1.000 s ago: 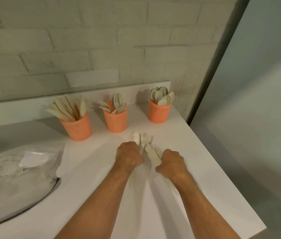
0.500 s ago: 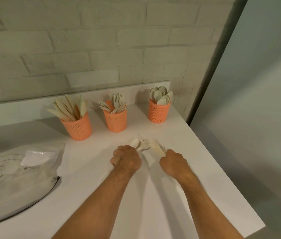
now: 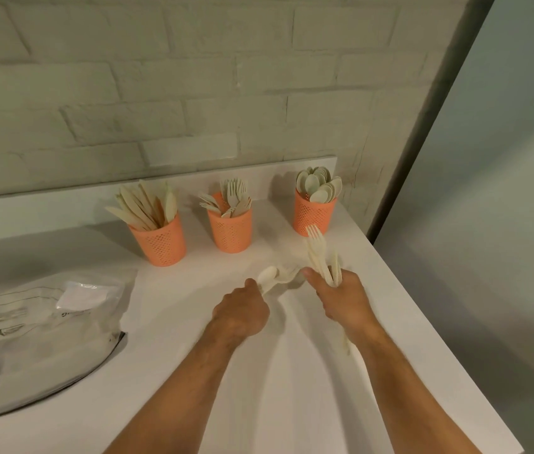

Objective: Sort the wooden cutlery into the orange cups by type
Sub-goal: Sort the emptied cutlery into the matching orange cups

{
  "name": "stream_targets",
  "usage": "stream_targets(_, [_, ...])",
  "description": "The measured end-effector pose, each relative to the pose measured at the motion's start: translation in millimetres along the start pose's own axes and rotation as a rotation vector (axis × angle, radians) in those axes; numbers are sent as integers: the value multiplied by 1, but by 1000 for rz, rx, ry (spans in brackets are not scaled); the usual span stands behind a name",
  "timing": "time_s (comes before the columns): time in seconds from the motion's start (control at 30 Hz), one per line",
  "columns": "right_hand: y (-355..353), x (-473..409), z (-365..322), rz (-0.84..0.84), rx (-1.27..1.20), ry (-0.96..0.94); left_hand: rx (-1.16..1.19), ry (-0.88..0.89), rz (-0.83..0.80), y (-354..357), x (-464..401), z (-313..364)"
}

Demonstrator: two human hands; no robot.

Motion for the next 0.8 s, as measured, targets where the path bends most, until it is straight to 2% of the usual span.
stream_targets(0.07, [8,2,-14,17,-130,-44,174,98,47,-7,4,3])
stream_targets(0.17, [21,5,-44,0,-278,-160,340,253,202,-23,12,14])
stream_targets(0.3, [43,9,-86,-96,-269,-356,505,365,397,-41,19,18])
stream_targets(0.47, [79,12,-88,-285,-103,-427,968,367,471,-44,22,2])
stream_targets(0.53, [85,15,-87,-292,-118,-437,1014,320,530,-46,24,-10])
stream_targets(0.67, [71,16,-91,-135,-355,-459,996,256,733,-62,35,-32])
stream_targets(0.8, [80,5,-69,-115,-371,-384,1060,209,768,-53,38,-46])
Point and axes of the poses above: each hand's wrist, its own x-axis away from the middle knuckle, its own y-axis out of the palm, z = x × y, the point moved 8 cm from there along -x, towards the middle knuckle, and after that the axes turned 10 degrees about y, right-handed, at the moved point
